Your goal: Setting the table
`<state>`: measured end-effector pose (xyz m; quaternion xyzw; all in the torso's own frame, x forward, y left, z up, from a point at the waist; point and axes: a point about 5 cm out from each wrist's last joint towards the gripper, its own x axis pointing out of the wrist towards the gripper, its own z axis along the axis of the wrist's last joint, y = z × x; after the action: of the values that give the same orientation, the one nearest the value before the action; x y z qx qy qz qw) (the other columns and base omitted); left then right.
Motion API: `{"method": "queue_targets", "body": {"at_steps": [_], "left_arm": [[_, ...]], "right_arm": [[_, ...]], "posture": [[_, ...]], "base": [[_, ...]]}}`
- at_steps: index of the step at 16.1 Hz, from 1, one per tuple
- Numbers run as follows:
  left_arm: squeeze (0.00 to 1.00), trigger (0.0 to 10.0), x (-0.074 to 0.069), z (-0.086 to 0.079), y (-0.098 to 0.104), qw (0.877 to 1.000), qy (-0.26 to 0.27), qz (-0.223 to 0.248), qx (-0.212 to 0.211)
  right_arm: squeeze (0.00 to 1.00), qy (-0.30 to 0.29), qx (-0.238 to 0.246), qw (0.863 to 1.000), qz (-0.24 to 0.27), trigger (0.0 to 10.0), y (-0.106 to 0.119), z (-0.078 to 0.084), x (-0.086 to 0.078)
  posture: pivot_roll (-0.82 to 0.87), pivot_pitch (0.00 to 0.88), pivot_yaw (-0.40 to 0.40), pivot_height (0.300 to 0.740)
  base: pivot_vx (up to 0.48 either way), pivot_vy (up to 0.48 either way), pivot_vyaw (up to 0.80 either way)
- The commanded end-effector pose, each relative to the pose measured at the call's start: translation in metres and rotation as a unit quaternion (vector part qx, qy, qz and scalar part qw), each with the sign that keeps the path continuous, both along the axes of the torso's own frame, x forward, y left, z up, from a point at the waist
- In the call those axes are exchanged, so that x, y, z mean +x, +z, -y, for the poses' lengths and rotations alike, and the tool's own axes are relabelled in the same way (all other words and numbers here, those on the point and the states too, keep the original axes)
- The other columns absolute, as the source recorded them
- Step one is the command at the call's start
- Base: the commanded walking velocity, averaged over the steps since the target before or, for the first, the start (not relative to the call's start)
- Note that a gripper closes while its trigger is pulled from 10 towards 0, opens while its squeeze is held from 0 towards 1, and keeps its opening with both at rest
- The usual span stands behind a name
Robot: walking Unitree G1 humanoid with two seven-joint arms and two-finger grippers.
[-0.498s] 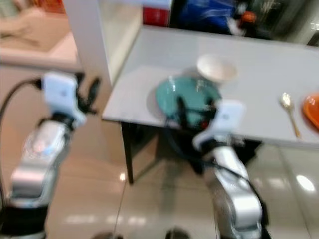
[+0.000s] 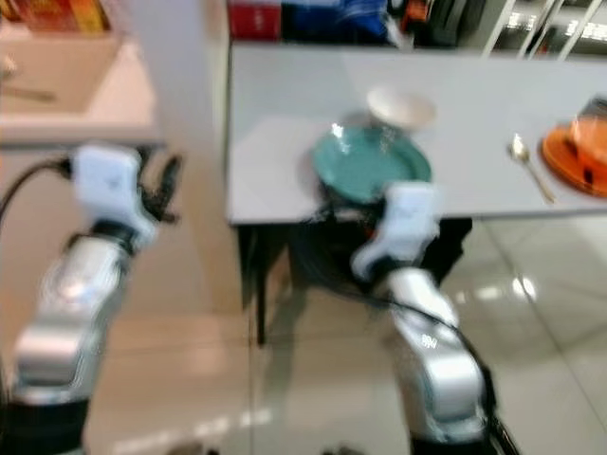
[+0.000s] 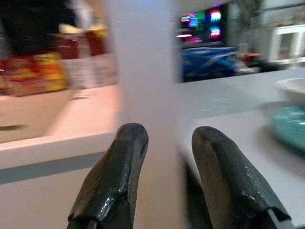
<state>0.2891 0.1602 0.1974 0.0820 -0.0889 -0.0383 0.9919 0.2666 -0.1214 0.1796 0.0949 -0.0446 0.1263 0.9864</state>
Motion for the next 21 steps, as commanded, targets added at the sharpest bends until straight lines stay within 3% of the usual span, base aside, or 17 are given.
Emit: {"method": "queue_targets", "body": {"at_steps": [1, 7, 15, 21], "left_arm": [[0.0, 10.0, 0.001, 0.005, 0.003, 1.0, -0.001, 0.004, 0.0], [0.0, 10.0, 0.0, 0.007, 0.005, 1.0, 0.002, 0.006, 0.001], [0.0, 10.0, 0.0, 0.015, 0.013, 1.0, -0.011, 0.016, -0.009], [0.0, 10.0, 0.004, 0.025, 0.032, 0.998, -0.036, 0.048, 0.0]], "right_arm": [[0.0, -0.015, -0.01, 1.0, -0.002, 10.0, 0.001, 0.007, 0.003], [0.0, 0.012, -0.029, 0.999, 0.019, 10.0, 0.008, 0.007, 0.008], [0.0, -0.003, -0.007, 0.999, 0.043, 10.0, 0.019, 0.01, 0.014], [0.0, -0.01, 0.0, 0.997, 0.074, 10.0, 0.032, 0.012, 0.018]], "posture": [[0.04, 0.077, -0.046, 0.74], [0.04, 0.08, -0.048, 0.74], [0.05, 0.084, -0.048, 0.74], [0.06, 0.09, -0.048, 0.74]], "base": [[0.0, 0.48, 0.0], [0.0, 0.48, 0.0], [0.0, 0.48, 0.0], [0.042, 0.0, 0.0]]}}
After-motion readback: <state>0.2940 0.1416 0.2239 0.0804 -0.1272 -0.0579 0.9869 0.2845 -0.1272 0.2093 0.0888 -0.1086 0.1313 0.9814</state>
